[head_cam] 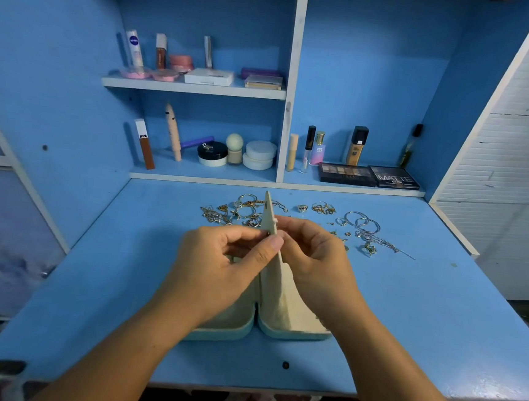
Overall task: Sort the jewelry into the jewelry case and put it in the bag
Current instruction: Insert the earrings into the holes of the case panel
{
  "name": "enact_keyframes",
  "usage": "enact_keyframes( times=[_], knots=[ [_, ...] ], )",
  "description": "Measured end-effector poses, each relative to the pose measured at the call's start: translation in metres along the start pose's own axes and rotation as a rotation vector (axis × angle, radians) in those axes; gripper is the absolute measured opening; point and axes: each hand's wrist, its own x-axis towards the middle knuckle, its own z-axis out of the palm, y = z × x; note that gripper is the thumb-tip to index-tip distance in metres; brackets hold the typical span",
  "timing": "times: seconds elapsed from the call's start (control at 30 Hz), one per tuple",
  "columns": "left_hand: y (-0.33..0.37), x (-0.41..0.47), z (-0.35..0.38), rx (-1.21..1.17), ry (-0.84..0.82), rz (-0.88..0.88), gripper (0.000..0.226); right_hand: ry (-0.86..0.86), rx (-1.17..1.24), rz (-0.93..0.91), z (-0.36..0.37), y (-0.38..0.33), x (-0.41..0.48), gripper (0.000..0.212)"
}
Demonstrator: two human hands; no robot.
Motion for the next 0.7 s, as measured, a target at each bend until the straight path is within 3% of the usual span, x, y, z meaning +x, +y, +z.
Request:
enact_keyframes(
  times=[0.17, 0.33, 0.4, 0.57, 0.7],
  knots=[
    [-0.001, 0.001, -0.011, -0.134, 0.006, -0.135, 0.042, 0.014, -0.097, -0.049, 0.012, 0.007, -0.001, 0.010],
    [-0.003, 0.002, -0.017, -0.161, 0.023, -0.170, 0.029, -0.119, -0.167, 0.018, 0.005, 0.009, -0.004, 0.018],
    [-0.004, 0.001, -0.017, -0.201, 0.040, -0.177, 0.024, -0.129, -0.311, 0.026, -0.007, 0.009, -0.003, 0.019],
    [-0.012, -0.007, -0.016, -0.339, 0.106, -0.221, 0.010, 0.046, -0.771, 0.040, -0.049, 0.005, 0.025, 0.022],
    [-0.018, -0.012, -0.018, -0.423, 0.150, -0.232, 0.006, 0.016, -1.058, 0.018, -0.066, 0.009, 0.060, 0.027]
  ],
)
